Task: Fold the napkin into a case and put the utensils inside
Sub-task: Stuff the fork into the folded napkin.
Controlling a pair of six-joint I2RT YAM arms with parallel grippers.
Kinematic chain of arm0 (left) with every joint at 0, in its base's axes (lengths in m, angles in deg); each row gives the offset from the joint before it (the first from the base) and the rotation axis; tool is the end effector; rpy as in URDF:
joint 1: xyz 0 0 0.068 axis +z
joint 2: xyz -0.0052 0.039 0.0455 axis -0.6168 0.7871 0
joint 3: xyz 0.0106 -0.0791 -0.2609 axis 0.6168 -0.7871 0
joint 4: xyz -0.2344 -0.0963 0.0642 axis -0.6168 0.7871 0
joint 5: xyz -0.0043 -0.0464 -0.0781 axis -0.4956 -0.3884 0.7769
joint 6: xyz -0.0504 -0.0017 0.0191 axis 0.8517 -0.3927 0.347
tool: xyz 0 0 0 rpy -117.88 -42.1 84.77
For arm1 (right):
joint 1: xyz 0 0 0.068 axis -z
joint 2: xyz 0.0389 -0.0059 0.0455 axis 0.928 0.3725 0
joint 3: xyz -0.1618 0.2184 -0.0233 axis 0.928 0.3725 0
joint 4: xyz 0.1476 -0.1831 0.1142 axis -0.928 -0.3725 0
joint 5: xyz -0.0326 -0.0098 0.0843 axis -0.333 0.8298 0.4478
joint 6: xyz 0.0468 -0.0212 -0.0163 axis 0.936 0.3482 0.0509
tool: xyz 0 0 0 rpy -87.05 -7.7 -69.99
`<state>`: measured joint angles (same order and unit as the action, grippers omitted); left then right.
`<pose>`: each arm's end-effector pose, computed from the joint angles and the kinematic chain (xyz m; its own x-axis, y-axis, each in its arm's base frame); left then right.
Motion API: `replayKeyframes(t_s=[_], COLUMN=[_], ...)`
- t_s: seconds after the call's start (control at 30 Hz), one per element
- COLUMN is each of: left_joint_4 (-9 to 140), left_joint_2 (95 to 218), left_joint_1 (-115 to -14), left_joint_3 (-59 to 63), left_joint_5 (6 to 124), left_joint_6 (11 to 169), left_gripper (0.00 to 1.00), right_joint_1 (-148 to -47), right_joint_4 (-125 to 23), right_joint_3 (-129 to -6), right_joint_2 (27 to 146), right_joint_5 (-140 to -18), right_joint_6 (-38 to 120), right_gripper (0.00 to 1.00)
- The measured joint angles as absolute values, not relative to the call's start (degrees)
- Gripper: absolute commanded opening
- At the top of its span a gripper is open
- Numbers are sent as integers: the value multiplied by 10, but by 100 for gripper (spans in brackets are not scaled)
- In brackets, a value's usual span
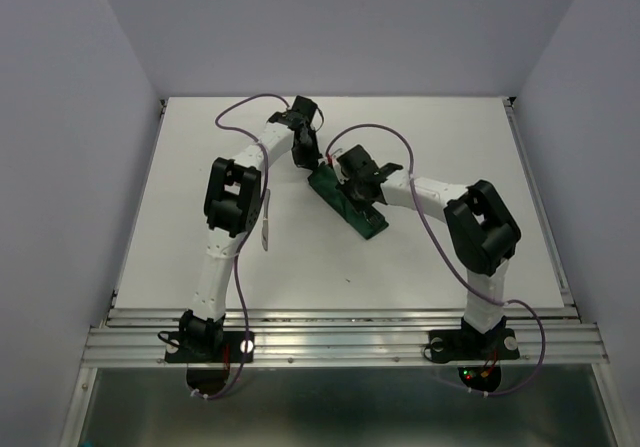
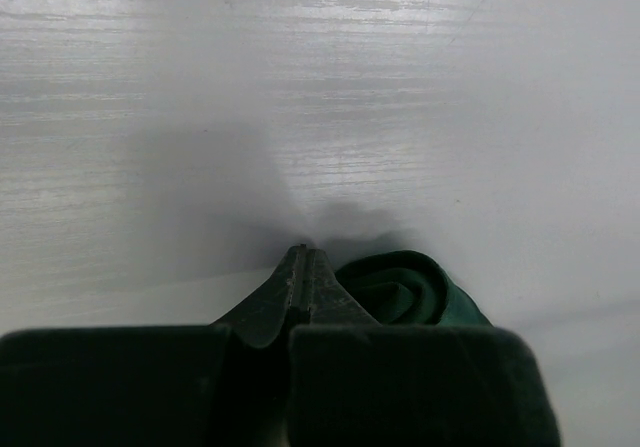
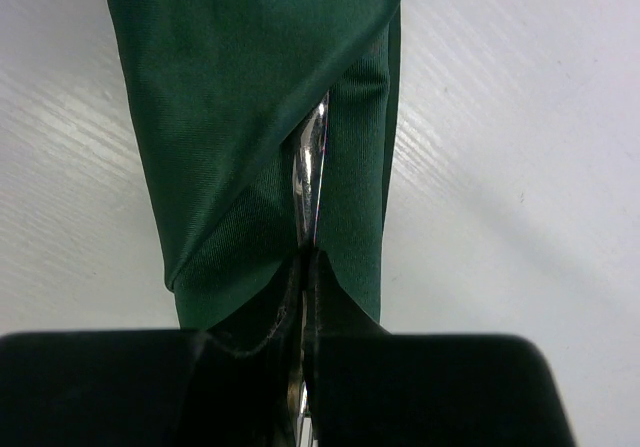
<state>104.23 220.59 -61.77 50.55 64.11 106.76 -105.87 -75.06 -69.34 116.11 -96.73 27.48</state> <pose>0.4873 -0.2188 0.1744 -0.8839 -0.1258 -0.4505 0.0541 0.9293 -0.3655 0.3273 0.2455 0.1813 -0.6054 -0.6176 -0.5021 -0.6077 0.7660 -0.2096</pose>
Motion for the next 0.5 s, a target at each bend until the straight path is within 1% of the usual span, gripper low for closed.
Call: replayKeyframes(t_s=[0.5], left_joint_4=[1039], left_joint_2=[2210], left_joint_1=[-617], left_joint_3=[509], left_joint_5=[652], left_joint_6=[1058], left_gripper=[0], right_joint_1=[-1059], right_joint_4=[-737], right_joint_3=[-739], right_joint_2=[1202], right_joint_5=[-966], right_joint_6=[251], right_gripper=[1])
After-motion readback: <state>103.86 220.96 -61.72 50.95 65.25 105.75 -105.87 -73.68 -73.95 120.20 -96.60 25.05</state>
